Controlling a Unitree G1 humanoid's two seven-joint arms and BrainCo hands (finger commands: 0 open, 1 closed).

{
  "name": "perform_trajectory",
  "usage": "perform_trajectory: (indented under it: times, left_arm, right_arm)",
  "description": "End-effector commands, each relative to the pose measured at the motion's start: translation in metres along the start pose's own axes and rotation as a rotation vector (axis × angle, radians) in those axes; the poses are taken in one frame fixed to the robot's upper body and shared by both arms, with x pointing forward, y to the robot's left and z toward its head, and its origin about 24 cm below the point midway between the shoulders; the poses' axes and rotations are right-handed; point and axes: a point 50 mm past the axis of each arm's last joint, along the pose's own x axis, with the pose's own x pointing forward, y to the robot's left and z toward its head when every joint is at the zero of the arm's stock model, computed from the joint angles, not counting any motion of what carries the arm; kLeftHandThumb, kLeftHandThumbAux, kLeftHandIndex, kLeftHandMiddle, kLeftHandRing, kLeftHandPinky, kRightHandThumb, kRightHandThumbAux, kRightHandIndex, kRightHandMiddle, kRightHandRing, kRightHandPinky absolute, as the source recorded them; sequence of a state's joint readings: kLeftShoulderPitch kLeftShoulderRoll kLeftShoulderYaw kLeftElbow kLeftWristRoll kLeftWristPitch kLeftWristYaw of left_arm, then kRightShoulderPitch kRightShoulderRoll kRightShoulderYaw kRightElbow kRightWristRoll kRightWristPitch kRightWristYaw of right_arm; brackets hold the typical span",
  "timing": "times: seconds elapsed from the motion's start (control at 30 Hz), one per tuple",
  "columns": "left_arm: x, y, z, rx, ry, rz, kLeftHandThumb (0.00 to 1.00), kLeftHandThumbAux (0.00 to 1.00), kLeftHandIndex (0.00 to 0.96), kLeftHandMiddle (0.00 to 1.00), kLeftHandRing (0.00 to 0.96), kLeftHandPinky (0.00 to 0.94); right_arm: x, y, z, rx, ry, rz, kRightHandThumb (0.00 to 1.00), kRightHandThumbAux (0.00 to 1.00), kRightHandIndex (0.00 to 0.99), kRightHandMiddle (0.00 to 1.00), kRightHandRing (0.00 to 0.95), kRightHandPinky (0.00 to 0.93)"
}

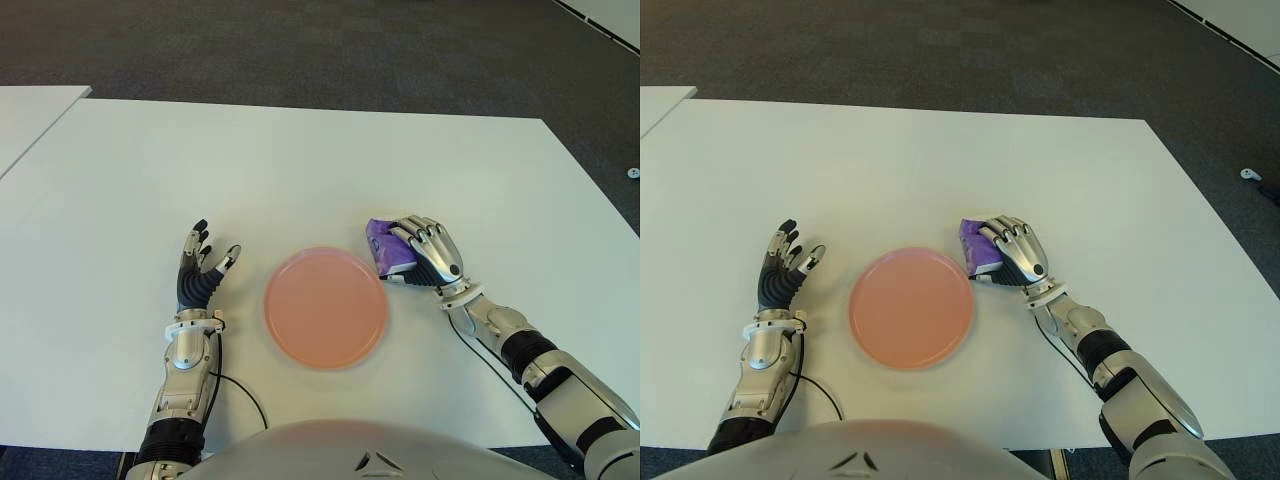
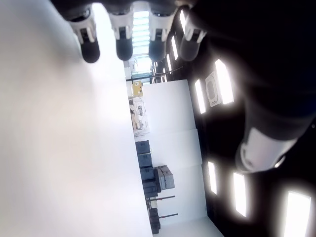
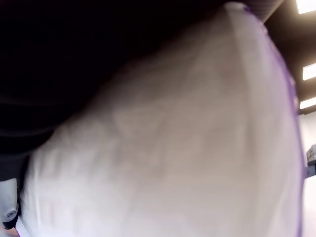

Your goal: Put the tissue paper into the plate.

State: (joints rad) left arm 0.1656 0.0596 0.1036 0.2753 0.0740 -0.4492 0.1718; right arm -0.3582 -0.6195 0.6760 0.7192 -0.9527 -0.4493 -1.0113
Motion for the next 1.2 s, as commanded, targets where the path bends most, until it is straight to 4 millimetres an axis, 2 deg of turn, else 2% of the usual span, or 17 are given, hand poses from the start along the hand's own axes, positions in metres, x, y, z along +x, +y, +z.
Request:
perform_trajectory:
  times: [0.03,0.2,0.47,0.53,0.67,0.97,1.2]
  left_arm:
    - [-0.006,-0.001,-0.013,0.006,0.078,-0.008,0.000,0.627,0.000,0.000,0.000,0.000]
    - [-0.005,-0.001,-0.013,0.005,0.075,-0.006,0.000,0.625,0.000,0.000,0.000,0.000]
    - [-0.003,-0.002,-0.013,0.007,0.070,-0.008,0.000,0.620,0.000,0.000,0.000,0.000]
    - [-0.002,-0.003,-0.013,0.004,0.072,-0.006,0.000,0.622,0.000,0.000,0.000,0.000]
    - [-0.002,-0.004,-0.013,0.006,0.075,-0.006,0.000,0.622,0.000,0.000,0.000,0.000]
    - [-0.002,-0.004,-0.013,0.001,0.082,-0.009,0.000,0.621,0.000,0.000,0.000,0.000]
    - [-0.001,-0.004,-0.014,-0.006,0.088,-0.013,0.000,0.623,0.000,0.000,0.000,0.000]
  right_arm:
    - [-0.014,0.006,0.006,0.002,-0.014,0.100,0.733,0.712,0.439,0.866,0.866,0.874]
    - [-0.006,-0.006,0.004,-0.001,-0.021,0.059,0.733,0.712,0.439,0.868,0.868,0.874]
    - [0.037,-0.059,-0.011,-0.031,0.000,-0.171,0.732,0.714,0.439,0.875,0.877,0.878]
    - [0.052,-0.083,-0.004,-0.022,-0.002,-0.261,0.730,0.714,0.439,0.873,0.876,0.874]
    - [0.064,-0.096,0.003,-0.002,0.025,-0.329,0.729,0.715,0.439,0.870,0.873,0.869]
    - [0.085,-0.142,0.011,0.008,0.017,-0.463,0.735,0.714,0.439,0.863,0.865,0.860]
    - [0.093,-0.157,0.016,0.007,-0.014,-0.535,0.731,0.716,0.439,0.858,0.856,0.841]
